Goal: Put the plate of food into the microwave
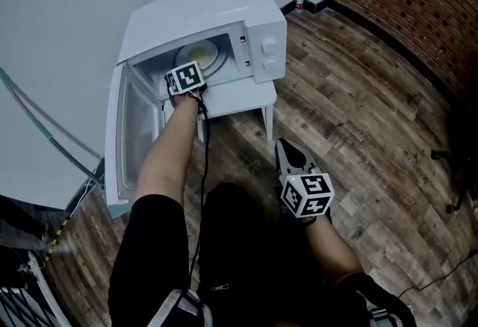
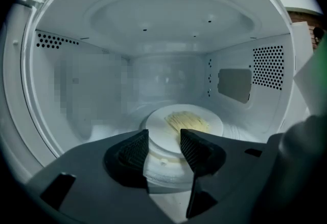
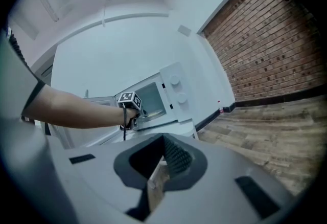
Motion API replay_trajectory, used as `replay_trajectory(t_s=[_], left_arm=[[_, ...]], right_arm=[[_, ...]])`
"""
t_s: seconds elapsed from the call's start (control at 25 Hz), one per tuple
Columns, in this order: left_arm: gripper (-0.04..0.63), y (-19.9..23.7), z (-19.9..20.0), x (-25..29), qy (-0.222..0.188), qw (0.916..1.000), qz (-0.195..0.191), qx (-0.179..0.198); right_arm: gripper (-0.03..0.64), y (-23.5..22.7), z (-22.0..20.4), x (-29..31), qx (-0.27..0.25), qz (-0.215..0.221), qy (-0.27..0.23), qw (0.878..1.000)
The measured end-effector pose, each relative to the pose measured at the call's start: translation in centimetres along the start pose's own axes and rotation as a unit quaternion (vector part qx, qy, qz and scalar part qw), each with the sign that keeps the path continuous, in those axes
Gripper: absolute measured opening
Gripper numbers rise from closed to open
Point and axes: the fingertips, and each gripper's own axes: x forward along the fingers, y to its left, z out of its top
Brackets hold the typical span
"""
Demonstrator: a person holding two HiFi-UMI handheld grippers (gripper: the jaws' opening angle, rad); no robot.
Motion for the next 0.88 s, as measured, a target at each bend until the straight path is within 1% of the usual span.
replay_trajectory(t_s=[0.12,0.16,0.24,0.36,0.44,0.48,0.52,0.56,0.6,0.64,0.68,0.72,0.8,0.88], left_arm=[[0.187,0.1,0.2,-0.1,-0.005,1.0000,0.001,0.000],[0.187,0.2,0.6,-0.5,-0.016,0.9999,0.002,0.003],[0.182,0.1,1.8,-1.6,-0.050,0.9987,-0.001,0.009],[0.128,-1.0,3.1,-4.1,-0.090,0.9955,-0.027,0.009],[0.016,-1.5,3.2,-6.6,-0.113,0.9927,-0.036,0.022],[0.000,-1.5,3.2,-8.4,-0.130,0.9903,-0.034,0.034],[0.000,-1.6,3.0,-10.3,-0.149,0.9877,-0.033,0.036],[0.000,-1.6,2.6,-12.4,-0.165,0.9855,-0.033,0.021],[0.000,-1.8,1.9,-14.3,-0.175,0.9838,-0.038,-0.007],[0.000,-2.3,1.0,-16.1,-0.176,0.9827,-0.049,-0.032],[0.000,-2.9,0.0,-17.7,-0.171,0.9823,-0.061,-0.045],[0.000,-3.5,-0.9,-19.2,-0.165,0.9825,-0.073,-0.045],[0.000,-4.4,-2.5,-22.0,-0.155,0.9826,-0.099,-0.028],[-0.002,-5.0,-3.5,-24.2,-0.148,0.9806,-0.127,-0.012]], right_arm=[[0.012,0.1,0.0,0.2,-0.003,0.003,0.002,1.000],[0.012,0.3,0.0,0.3,-0.004,0.005,0.002,1.000],[0.012,0.6,0.2,0.4,-0.005,0.009,0.000,1.000],[0.012,1.1,0.8,1.0,-0.004,0.015,-0.004,1.000],[0.012,1.9,1.4,1.3,-0.008,0.024,-0.010,1.000],[0.012,2.4,1.8,1.5,-0.011,0.029,-0.013,0.999],[0.012,2.9,2.2,1.6,-0.015,0.033,-0.018,0.999],[0.012,3.2,2.6,1.8,-0.019,0.037,-0.022,0.999],[0.012,3.4,3.1,2.1,-0.021,0.040,-0.026,0.999],[0.012,3.6,3.6,2.5,-0.023,0.043,-0.029,0.998],[0.012,3.9,4.0,2.8,-0.025,0.047,-0.031,0.998],[0.012,4.3,4.3,3.2,-0.030,0.052,-0.034,0.998],[0.012,5.2,5.1,4.1,-0.044,0.060,-0.041,0.996],[0.012,6.2,5.8,5.1,-0.057,0.065,-0.048,0.995]])
